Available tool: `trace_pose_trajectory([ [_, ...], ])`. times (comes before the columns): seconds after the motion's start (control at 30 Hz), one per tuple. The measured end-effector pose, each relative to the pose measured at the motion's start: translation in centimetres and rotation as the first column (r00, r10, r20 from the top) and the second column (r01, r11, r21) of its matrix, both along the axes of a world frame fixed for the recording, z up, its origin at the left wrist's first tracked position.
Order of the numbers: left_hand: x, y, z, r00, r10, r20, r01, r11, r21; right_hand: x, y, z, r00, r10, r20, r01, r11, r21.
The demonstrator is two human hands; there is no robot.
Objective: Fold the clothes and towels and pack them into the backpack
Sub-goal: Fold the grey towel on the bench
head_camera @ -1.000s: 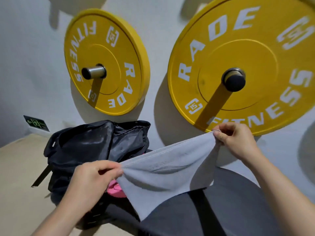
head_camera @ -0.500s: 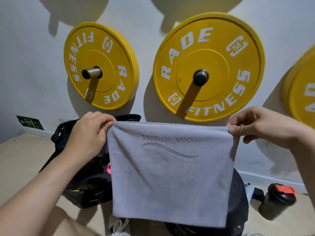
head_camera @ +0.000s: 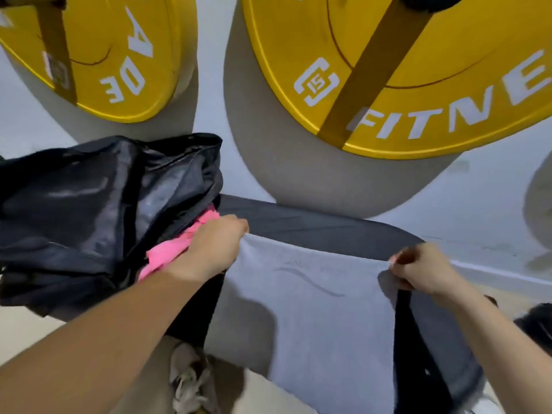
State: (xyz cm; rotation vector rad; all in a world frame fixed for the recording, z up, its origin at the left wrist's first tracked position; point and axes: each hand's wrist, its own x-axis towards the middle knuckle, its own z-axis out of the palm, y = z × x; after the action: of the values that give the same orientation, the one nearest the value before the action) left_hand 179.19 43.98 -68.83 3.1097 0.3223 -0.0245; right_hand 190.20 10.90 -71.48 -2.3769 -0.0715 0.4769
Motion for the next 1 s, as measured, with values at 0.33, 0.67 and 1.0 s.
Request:
trace_pose_trajectory([
  [0.33,9.7,3.4,-8.0,0.993,0.122,0.004,-0.119,0.979,-0.168,6.0,3.3,-5.8,0.982,-0.157,0.101,0.157,0.988,0.006],
  [0.67,11.0,3.7,-9.4,0.902,0.431,0.037,-0.281,0.648,-0.708,7.7,4.0,-5.6,0.98,-0.161,0.114,0.157,0.987,0.044],
  [1.0,12.3,4.0,-10.2,0.801,0.595,0.069,-0.21,0.387,-0.898,9.4,5.3,-5.5,0.957,-0.225,0.184,0.224,0.974,0.029],
])
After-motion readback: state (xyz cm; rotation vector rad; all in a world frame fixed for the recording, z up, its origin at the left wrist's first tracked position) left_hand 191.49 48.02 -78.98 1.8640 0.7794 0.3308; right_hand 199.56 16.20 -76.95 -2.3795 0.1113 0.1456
